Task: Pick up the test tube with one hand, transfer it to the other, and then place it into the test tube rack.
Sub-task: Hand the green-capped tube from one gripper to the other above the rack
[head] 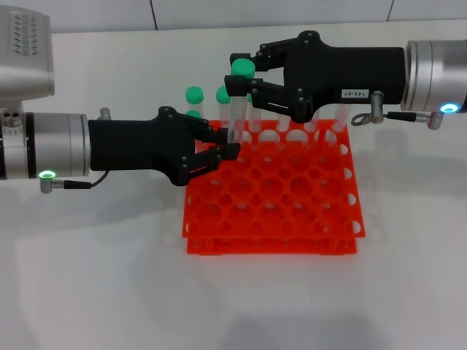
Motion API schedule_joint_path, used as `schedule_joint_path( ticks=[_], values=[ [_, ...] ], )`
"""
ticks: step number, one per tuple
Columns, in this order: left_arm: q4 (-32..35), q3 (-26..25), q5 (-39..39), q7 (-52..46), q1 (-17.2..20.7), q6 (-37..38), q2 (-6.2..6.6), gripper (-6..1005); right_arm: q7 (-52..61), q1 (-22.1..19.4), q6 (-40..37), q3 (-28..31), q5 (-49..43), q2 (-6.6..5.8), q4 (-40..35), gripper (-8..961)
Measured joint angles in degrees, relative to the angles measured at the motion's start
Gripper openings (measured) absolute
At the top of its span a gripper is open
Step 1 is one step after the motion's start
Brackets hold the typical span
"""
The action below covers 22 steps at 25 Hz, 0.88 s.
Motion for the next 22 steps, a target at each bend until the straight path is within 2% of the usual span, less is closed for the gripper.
schedule_joint_path(
  ticks=[16,19,22],
  values=[
    [1.4,0.2,0.0,-4.1,0.0,1.2,0.18,194,0.0,0.2,0.1,-0.1,0.1,0.0,0.0,263],
    [3.7,0.2,0.2,-6.8,0.9,1.5,0.18,416,0.0,0.1,0.2,0.0,0.1,0.0,0.2,263],
    [6.0,0.2,0.4,-8.6,1.9,1.8,0.17,558,-0.1,-0.1,0.2,0.1,0.1,-0.04,0.4,262]
  ],
)
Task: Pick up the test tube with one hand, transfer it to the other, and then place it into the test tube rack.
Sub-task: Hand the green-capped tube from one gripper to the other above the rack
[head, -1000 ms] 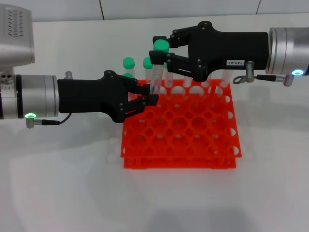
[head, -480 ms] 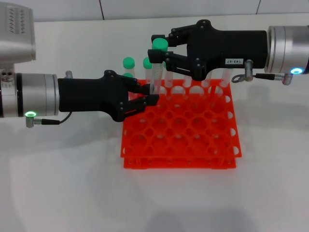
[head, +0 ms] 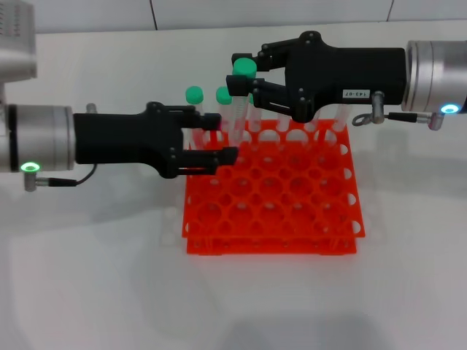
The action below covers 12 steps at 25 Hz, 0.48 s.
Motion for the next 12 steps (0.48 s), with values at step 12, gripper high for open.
schedule_joint_path(
  ticks=[12],
  values=[
    [17.8,-1.1,7.4,-17.9,8.8,5.1,1.47,853,0.1,-1.3,0.0,0.0,0.0,-0.01,0.4,262]
  ],
)
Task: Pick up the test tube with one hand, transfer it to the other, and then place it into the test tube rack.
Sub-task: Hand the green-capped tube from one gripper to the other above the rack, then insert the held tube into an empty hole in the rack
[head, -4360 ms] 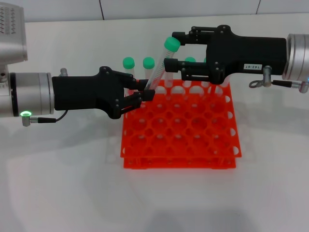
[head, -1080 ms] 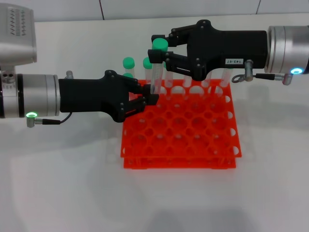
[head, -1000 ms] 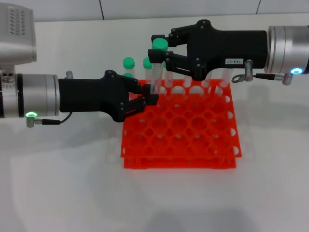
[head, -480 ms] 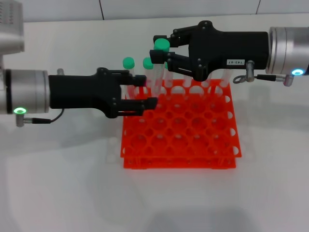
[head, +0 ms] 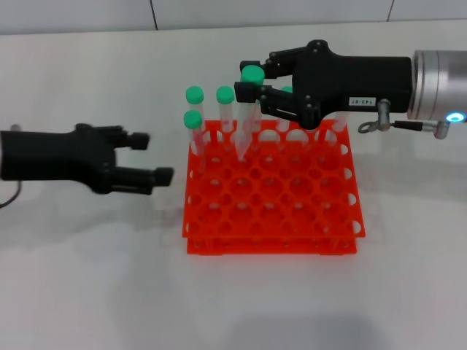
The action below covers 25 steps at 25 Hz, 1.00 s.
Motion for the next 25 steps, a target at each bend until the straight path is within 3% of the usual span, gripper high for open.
schedule_joint_path(
  ticks=[7,12,25],
  values=[
    [6.3,-1.5,10.1,-4.4,1.3,4.5,0.71,874,0.1,-0.3,1.2,-0.7,0.7,0.2,0.9,262],
    [7.1,-1.8,14.3,-4.0,1.7,4.9,0.7,875,0.1,0.4,6.4,-5.1,2.7,0.18,0.8,262],
    [7.3,-1.6,15.1,-0.1,1.0,4.4,0.06,873,0.2,2.3,13.2,-8.6,3.8,0.26,1.3,262]
  ],
)
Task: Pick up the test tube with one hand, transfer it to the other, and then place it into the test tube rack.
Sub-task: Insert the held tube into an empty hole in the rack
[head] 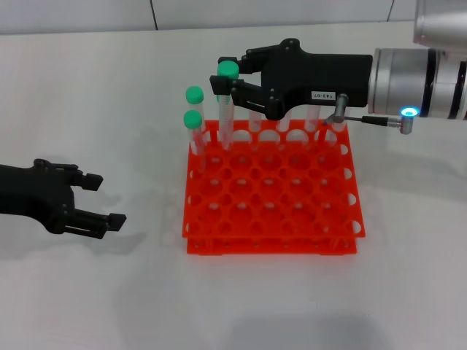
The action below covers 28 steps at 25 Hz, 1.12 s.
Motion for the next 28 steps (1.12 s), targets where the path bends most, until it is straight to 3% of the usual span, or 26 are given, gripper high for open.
schedule_joint_path(
  ticks=[18,28],
  values=[
    [-0.9,0.3,-0.2,4.8,0.2,-0.1,-1.25,872,-0.3,1.8,7.5,-5.5,0.6,0.15,1.0,263],
    [-1.1,0.3,-0.1,5.2,0.0,-0.2,-1.33,871,-0.4,2.2,9.2,-6.4,0.8,0.15,1.5,262]
  ],
)
